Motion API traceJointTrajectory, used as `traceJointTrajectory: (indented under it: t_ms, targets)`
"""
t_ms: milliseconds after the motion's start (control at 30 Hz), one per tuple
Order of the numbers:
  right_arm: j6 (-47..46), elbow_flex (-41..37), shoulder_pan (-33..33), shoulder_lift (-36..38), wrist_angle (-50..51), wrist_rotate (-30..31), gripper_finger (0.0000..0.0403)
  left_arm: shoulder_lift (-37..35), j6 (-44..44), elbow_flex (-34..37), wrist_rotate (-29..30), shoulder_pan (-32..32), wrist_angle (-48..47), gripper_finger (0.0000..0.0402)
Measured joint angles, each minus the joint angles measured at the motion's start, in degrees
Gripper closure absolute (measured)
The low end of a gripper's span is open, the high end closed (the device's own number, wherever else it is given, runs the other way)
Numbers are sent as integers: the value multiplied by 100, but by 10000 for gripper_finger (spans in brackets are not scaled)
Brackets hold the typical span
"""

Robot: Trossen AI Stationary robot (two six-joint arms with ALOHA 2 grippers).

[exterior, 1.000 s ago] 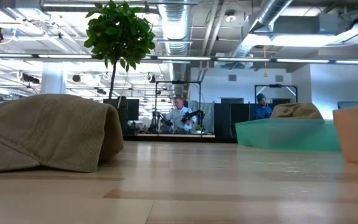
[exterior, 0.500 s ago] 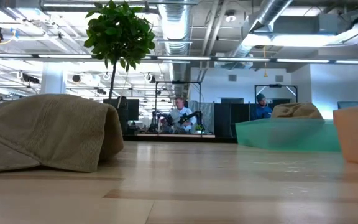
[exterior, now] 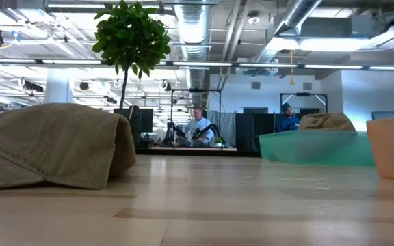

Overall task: Pick & Place hat
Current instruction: Put the brown cap into the green bin

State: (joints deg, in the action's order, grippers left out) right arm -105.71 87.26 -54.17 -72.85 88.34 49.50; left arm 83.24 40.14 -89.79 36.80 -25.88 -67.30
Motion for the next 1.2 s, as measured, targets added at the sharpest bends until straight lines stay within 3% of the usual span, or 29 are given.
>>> traceJointTrajectory:
  t_ms: [233,467,567,700,967,1200]
  targets:
    - [2846,0,1423,-392,-1953,-159,121,2,171,602,-788,-10,16,275]
    - [5419,-2,2544,-1433,-4032,-1817,121,0,551,1324,-1291,-10,299,275]
    - [5605,-2,2858,-1909,-4238,-2368,121,0,572,1562,-1376,-10,576,275]
    - [5423,-7,3075,-2413,-4215,-2662,121,0,579,1904,-1605,6,962,275]
    - [5259,-7,3033,-2686,-4263,-2718,121,0,575,2445,-2173,6,1428,267]
    - [5256,-7,3027,-2682,-4392,-2702,121,0,619,3181,-2460,52,2439,215]
